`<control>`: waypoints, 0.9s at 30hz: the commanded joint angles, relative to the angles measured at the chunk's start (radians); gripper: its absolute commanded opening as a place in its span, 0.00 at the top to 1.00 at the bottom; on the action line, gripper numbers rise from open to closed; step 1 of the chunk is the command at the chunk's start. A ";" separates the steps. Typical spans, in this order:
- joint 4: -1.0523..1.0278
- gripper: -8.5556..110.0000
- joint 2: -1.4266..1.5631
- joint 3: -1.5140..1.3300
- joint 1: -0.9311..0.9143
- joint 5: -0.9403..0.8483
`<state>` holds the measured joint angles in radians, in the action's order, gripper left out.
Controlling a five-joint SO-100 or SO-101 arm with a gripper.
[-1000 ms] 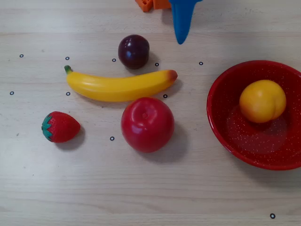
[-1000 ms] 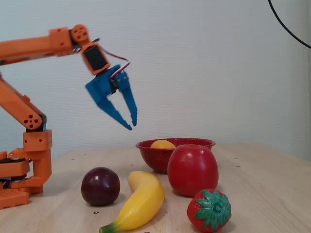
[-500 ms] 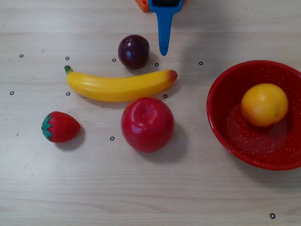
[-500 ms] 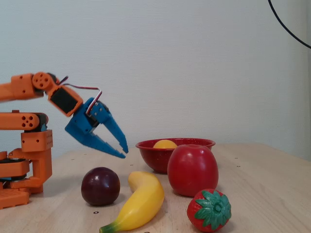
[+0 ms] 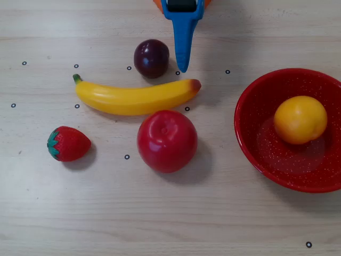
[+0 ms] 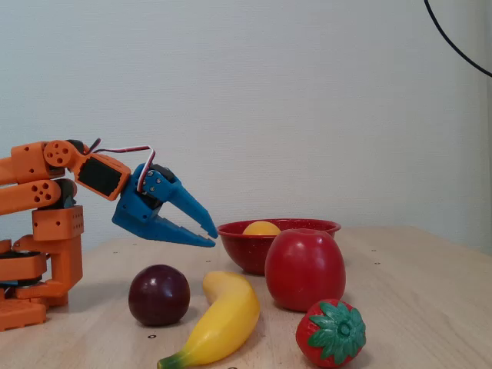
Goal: Put the peach in the red bowl.
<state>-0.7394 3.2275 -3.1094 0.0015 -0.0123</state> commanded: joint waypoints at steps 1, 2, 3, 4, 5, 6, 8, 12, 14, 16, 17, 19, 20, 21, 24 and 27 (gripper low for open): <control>-0.063 0.93 0.003 -0.011 0.026 -0.038; -0.097 0.93 0.003 -0.011 0.026 -0.048; -0.129 0.93 0.003 -0.011 0.026 -0.055; -0.130 0.92 0.003 -0.011 0.029 -0.066; -0.130 0.92 0.003 -0.011 0.029 -0.066; -0.130 0.92 0.003 -0.011 0.029 -0.064; -0.135 0.92 0.003 -0.011 0.029 -0.069; -0.146 0.92 0.003 -0.009 0.037 -0.103; -0.147 0.92 0.003 -0.009 0.040 -0.100; -0.147 0.92 0.003 -0.009 0.040 -0.104; -0.147 0.93 0.003 -0.009 0.040 -0.098; -0.147 0.93 0.003 -0.009 0.040 -0.098; -0.146 0.93 0.003 -0.009 0.040 -0.098; -0.146 0.93 0.003 -0.009 0.040 -0.100; -0.146 0.93 0.002 -0.009 0.041 -0.104; -0.146 0.93 0.002 -0.009 0.041 -0.104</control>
<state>-0.8836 3.2198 -3.1109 0.0261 -0.1012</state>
